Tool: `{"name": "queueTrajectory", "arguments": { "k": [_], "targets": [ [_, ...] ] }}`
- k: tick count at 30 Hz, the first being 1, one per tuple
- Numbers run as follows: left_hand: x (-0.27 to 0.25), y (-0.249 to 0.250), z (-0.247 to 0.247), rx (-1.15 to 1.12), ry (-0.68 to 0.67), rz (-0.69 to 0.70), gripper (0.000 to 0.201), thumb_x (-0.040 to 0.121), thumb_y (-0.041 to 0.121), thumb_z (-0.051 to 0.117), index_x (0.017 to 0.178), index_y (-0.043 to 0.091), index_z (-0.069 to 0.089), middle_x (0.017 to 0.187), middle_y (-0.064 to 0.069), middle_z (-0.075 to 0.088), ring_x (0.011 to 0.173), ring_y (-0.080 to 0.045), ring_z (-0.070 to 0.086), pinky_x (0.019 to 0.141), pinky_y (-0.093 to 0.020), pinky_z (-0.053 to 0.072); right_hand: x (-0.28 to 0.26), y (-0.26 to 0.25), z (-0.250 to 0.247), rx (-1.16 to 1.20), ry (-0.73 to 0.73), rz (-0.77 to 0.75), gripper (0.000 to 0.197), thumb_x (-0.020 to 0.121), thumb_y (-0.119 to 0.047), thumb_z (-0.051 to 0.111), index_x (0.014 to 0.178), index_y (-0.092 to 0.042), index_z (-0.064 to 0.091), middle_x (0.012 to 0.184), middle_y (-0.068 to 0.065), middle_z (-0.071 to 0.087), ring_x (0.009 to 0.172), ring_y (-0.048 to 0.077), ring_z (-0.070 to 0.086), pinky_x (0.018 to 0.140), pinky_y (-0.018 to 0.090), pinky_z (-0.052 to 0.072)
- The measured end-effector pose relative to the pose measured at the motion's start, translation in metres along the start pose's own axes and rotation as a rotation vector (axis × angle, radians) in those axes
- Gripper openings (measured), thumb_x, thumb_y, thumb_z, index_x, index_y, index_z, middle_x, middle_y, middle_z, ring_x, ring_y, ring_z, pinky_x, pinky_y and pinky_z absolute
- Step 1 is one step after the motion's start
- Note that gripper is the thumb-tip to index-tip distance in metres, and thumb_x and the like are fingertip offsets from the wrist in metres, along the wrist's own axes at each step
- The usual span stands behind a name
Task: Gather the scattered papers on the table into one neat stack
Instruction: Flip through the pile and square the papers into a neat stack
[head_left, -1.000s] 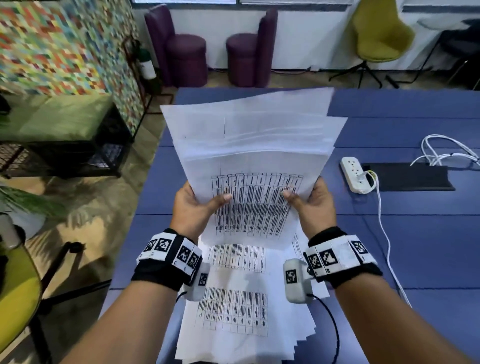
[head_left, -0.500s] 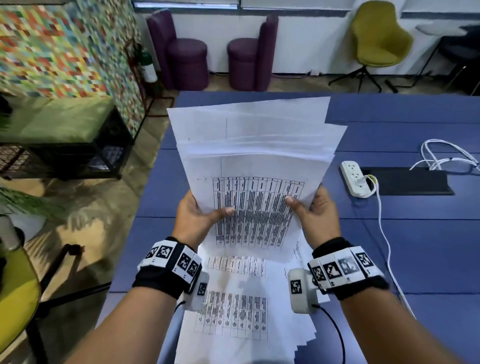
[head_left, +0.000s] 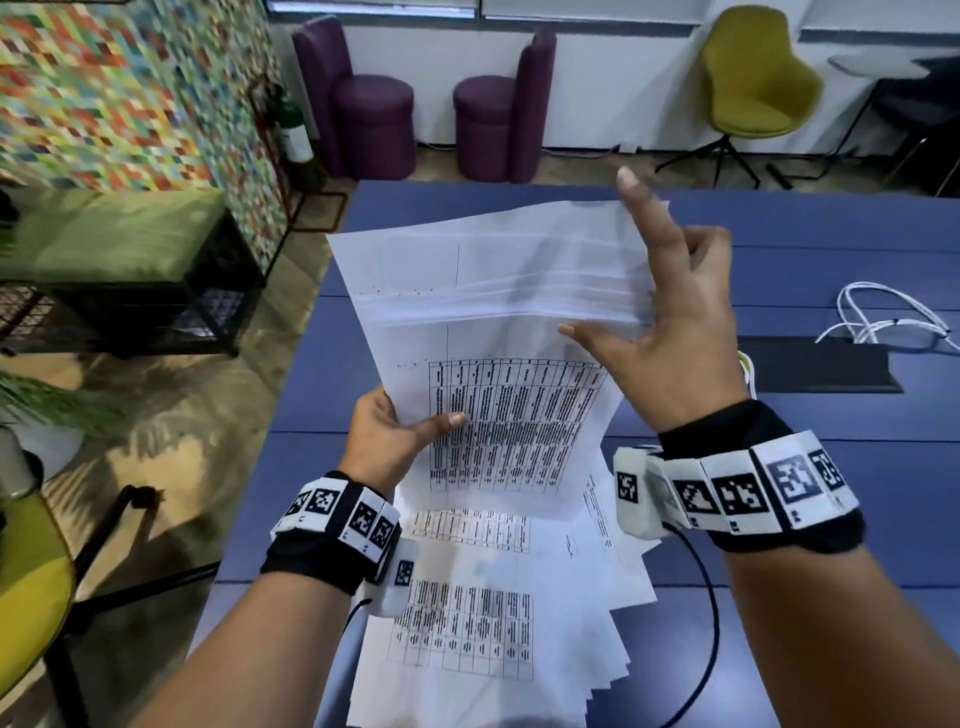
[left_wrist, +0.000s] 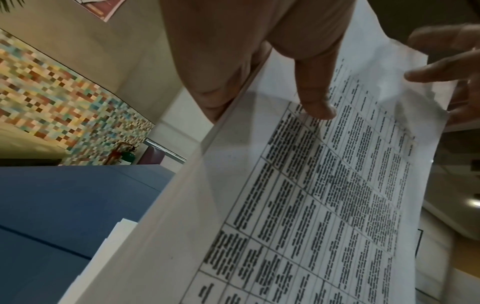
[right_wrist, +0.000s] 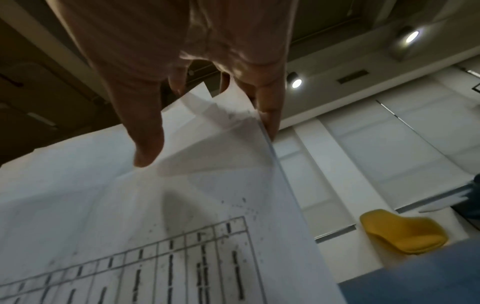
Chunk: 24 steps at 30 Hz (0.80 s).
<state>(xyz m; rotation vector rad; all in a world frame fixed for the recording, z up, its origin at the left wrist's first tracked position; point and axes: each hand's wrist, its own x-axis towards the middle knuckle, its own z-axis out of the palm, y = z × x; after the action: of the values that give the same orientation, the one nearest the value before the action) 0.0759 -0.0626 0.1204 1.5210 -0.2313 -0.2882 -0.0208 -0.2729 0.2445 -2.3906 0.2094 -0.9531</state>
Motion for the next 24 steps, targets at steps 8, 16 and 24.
{"name": "queueTrajectory", "arguments": {
  "k": [8,16,24],
  "targets": [
    [-0.003,0.002,0.001,-0.036,0.002,-0.004,0.048,0.062,0.000,0.084,0.105,-0.003,0.062,0.095,-0.005,0.076,0.091,-0.017,0.073,0.078,-0.024,0.056,-0.012,0.004,0.004,0.046,0.079,0.001,0.064,0.071,-0.029,0.082,0.128,-0.027,0.054,0.126,0.006,0.030,0.116,0.006,0.037,0.103,0.020,0.037],
    [-0.004,0.003,0.000,-0.078,-0.001,0.005,0.050,0.063,-0.002,0.083,0.108,-0.001,0.060,0.096,-0.005,0.076,0.093,-0.016,0.072,0.077,-0.021,0.056,-0.023,0.007,0.007,-0.018,0.041,-0.093,0.049,0.087,-0.022,0.068,0.133,-0.030,0.053,0.128,0.007,0.034,0.104,-0.011,0.033,0.093,0.003,0.027],
    [-0.006,0.004,0.002,-0.075,-0.017,-0.006,0.021,0.069,-0.007,0.079,0.080,0.004,0.065,0.071,0.003,0.074,0.068,-0.008,0.070,0.065,-0.017,0.053,-0.020,0.005,0.004,-0.100,-0.076,-0.087,0.054,0.088,-0.049,0.059,0.139,-0.038,0.044,0.126,0.007,0.036,0.106,0.016,0.043,0.092,0.023,0.043]
  ]
}}
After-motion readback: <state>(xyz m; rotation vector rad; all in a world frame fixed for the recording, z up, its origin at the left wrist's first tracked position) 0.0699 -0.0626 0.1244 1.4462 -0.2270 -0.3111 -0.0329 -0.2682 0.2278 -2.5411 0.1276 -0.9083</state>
